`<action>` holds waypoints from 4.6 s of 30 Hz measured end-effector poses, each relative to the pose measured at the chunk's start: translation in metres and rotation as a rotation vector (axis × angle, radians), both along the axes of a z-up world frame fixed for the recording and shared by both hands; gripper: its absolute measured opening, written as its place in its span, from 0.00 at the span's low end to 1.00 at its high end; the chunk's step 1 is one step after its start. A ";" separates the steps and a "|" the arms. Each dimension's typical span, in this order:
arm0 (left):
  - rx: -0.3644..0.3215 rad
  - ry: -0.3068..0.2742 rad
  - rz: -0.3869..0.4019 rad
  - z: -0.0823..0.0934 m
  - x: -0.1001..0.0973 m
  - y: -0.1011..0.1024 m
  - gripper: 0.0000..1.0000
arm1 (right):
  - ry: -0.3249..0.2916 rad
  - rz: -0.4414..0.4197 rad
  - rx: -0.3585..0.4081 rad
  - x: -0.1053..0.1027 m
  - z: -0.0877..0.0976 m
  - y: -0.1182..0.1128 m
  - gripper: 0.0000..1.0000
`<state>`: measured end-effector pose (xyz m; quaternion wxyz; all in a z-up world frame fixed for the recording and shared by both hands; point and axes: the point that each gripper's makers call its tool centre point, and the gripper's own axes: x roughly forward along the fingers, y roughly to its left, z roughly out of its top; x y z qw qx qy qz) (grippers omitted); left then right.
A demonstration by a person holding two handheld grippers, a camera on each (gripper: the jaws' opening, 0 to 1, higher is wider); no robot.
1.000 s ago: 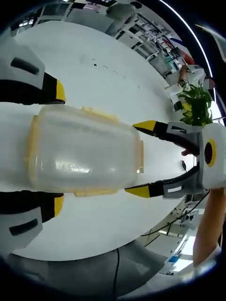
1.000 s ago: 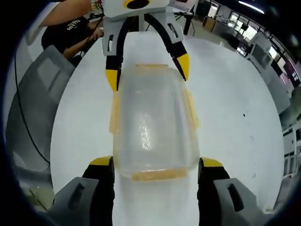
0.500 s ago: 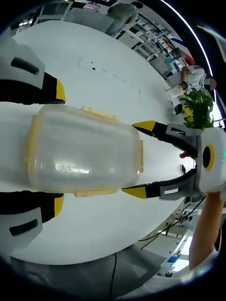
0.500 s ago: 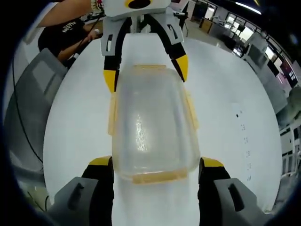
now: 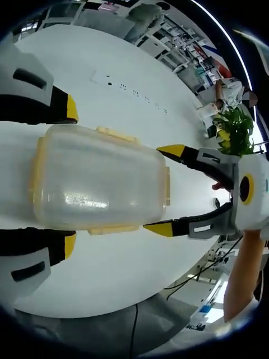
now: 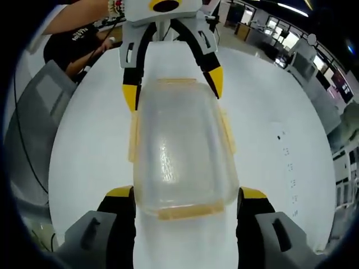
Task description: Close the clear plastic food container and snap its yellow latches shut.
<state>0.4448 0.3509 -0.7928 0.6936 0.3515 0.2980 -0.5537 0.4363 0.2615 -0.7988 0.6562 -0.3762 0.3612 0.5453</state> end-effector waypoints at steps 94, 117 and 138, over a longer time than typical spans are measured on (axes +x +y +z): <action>-0.696 -0.273 0.616 0.115 -0.171 0.110 0.91 | -0.433 -0.633 0.578 -0.143 0.113 -0.047 0.86; -0.623 -0.155 0.686 0.066 -0.204 0.118 0.89 | -0.341 -0.720 0.556 -0.185 0.060 -0.055 0.85; -0.605 -0.107 0.669 0.055 -0.213 0.114 0.90 | -0.302 -0.740 0.536 -0.193 0.045 -0.054 0.84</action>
